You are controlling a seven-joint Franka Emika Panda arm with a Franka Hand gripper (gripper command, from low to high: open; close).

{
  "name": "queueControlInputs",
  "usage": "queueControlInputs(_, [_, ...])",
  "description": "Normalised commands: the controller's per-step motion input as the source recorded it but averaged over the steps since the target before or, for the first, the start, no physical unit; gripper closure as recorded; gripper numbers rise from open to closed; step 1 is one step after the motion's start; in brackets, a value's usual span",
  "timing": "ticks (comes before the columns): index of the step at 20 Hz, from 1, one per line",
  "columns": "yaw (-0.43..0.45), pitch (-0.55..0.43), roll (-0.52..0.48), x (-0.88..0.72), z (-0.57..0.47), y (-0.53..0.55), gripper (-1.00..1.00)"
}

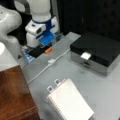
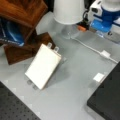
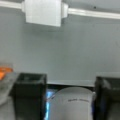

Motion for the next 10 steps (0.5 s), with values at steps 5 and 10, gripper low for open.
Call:
queueControlInputs(5, [0.086, -0.279, 0.053, -0.37, -0.34, 0.03, 1.00])
queueControlInputs(10, [0.115, -0.280, 0.055, -0.35, -0.36, 0.08, 1.00])
